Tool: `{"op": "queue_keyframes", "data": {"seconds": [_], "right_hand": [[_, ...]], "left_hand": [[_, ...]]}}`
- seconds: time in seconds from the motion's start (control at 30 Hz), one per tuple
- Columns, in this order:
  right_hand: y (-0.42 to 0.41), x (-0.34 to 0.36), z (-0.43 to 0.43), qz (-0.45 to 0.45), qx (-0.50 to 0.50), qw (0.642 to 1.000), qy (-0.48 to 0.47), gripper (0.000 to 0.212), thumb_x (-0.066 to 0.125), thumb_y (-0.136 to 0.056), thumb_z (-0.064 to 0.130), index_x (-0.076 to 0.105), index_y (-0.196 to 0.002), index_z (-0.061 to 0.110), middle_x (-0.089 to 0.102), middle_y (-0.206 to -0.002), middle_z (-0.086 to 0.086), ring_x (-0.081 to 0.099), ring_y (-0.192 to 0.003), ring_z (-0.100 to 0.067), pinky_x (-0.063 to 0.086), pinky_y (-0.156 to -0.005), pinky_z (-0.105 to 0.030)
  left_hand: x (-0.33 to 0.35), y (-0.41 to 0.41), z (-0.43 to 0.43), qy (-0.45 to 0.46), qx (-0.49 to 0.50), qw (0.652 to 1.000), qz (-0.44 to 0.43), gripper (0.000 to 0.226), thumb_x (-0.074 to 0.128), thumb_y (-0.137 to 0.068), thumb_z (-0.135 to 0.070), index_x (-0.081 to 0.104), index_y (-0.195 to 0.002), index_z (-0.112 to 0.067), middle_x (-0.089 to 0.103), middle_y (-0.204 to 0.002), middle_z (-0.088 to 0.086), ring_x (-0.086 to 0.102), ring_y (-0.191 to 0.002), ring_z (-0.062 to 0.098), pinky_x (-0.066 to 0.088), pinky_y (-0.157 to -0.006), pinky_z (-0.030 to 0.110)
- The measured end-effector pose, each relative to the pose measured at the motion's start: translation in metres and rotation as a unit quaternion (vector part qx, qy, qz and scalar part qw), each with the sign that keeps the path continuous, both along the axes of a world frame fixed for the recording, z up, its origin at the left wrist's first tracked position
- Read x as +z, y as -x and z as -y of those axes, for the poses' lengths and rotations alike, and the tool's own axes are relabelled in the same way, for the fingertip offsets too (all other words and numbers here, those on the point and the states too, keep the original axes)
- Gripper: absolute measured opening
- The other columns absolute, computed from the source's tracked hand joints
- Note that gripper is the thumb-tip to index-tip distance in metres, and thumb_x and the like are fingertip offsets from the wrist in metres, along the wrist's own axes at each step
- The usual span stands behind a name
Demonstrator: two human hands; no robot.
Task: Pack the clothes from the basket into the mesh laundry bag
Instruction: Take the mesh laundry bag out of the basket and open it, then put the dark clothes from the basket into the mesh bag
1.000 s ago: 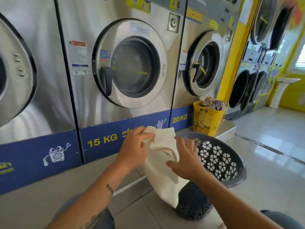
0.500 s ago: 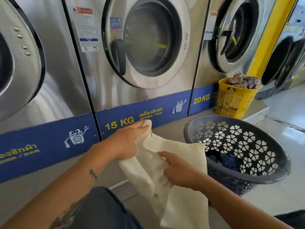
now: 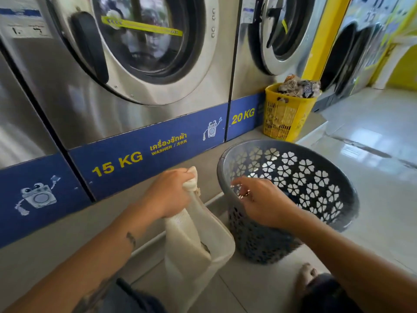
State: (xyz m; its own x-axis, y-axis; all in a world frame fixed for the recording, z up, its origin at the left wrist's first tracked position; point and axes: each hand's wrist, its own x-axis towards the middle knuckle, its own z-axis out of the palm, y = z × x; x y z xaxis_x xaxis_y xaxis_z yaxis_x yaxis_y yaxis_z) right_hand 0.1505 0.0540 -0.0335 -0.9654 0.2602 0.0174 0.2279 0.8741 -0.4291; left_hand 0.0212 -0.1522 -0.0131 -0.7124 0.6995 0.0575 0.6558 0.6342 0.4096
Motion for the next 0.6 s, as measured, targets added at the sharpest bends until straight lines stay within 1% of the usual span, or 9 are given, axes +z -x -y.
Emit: {"op": "queue_keyframes", "data": {"seconds": [0.03,0.07,0.1,0.17,0.27,0.37,0.43,0.53,0.6], "right_hand": [[0.004,-0.001,-0.014,0.009,-0.007,1.0,0.003,0.051,0.051,-0.09,0.012,0.054,-0.137,0.031,0.066,-0.124,0.002,0.062,-0.105,-0.018,0.055,-0.091,-0.037],[0.007,-0.003,-0.029,0.027,-0.01,1.0,0.002,0.057,0.052,-0.089,0.009,0.052,-0.141,0.03,0.063,-0.13,0.0,0.059,-0.113,-0.019,0.051,-0.096,-0.035],[0.012,-0.008,-0.044,0.052,-0.011,0.999,-0.001,0.062,0.053,-0.088,0.007,0.047,-0.146,0.029,0.058,-0.137,-0.003,0.055,-0.121,-0.022,0.048,-0.1,-0.036],[0.024,-0.022,-0.073,0.114,-0.008,0.993,-0.014,0.073,0.055,-0.086,0.006,0.037,-0.154,0.027,0.049,-0.148,-0.006,0.046,-0.135,-0.026,0.042,-0.11,-0.039],[0.044,-0.056,-0.107,0.205,0.004,0.978,-0.042,0.081,0.058,-0.087,0.013,0.026,-0.159,0.027,0.041,-0.154,-0.012,0.041,-0.14,-0.035,0.039,-0.114,-0.047],[0.067,-0.091,-0.131,0.299,0.021,0.951,-0.075,0.08,0.058,-0.092,0.019,0.019,-0.161,0.028,0.037,-0.156,-0.015,0.041,-0.14,-0.038,0.042,-0.111,-0.049],[0.084,-0.113,-0.147,0.327,0.033,0.938,-0.109,0.08,0.059,-0.092,0.027,0.018,-0.161,0.03,0.038,-0.154,-0.014,0.041,-0.138,-0.04,0.043,-0.109,-0.051],[0.102,-0.147,-0.156,0.364,0.076,0.912,-0.173,0.078,0.06,-0.089,0.032,0.024,-0.158,0.031,0.043,-0.151,-0.013,0.043,-0.134,-0.041,0.042,-0.106,-0.051],[0.11,-0.17,-0.153,0.394,0.106,0.892,-0.192,0.087,0.066,-0.084,0.034,0.022,-0.159,0.031,0.036,-0.158,-0.012,0.036,-0.14,-0.04,0.038,-0.11,-0.049]], "left_hand": [[-0.003,0.004,-0.01,-0.014,0.007,1.0,0.003,0.03,0.048,-0.08,-0.003,0.064,-0.104,-0.014,0.064,-0.11,0.0,0.058,-0.108,0.03,0.046,-0.082,0.034],[-0.004,0.008,-0.02,-0.02,0.019,1.0,0.005,0.04,0.049,-0.082,-0.005,0.065,-0.117,-0.017,0.062,-0.124,-0.001,0.055,-0.118,0.029,0.045,-0.09,0.034],[-0.006,0.012,-0.031,-0.02,0.032,0.999,0.003,0.049,0.05,-0.084,-0.006,0.061,-0.13,-0.02,0.057,-0.137,-0.002,0.051,-0.126,0.027,0.042,-0.098,0.035],[-0.011,0.021,-0.05,-0.018,0.044,0.999,0.002,0.057,0.052,-0.086,-0.007,0.053,-0.141,-0.021,0.049,-0.148,-0.002,0.046,-0.132,0.026,0.039,-0.103,0.037],[-0.022,0.034,-0.079,0.012,0.057,0.998,0.017,0.054,0.051,-0.085,-0.006,0.054,-0.138,-0.017,0.052,-0.141,0.004,0.049,-0.124,0.029,0.041,-0.095,0.039],[-0.037,0.037,-0.105,0.018,0.049,0.998,0.028,0.03,0.05,-0.081,-0.006,0.059,-0.109,-0.01,0.057,-0.114,0.008,0.052,-0.103,0.029,0.037,-0.076,0.034],[-0.045,0.04,-0.121,0.011,0.038,0.999,0.014,0.036,0.051,-0.079,-0.008,0.061,-0.114,-0.009,0.059,-0.112,0.005,0.051,-0.096,0.025,0.038,-0.075,0.035],[-0.047,0.044,-0.136,-0.011,0.038,0.999,0.002,0.056,0.05,-0.077,-0.008,0.058,-0.133,-0.015,0.059,-0.116,0.003,0.055,-0.104,0.027,0.047,-0.086,0.04],[-0.046,0.045,-0.14,-0.011,0.047,0.999,-0.002,0.057,0.049,-0.078,-0.007,0.056,-0.134,-0.015,0.058,-0.11,0.002,0.054,-0.103,0.028,0.046,-0.086,0.039]]}}
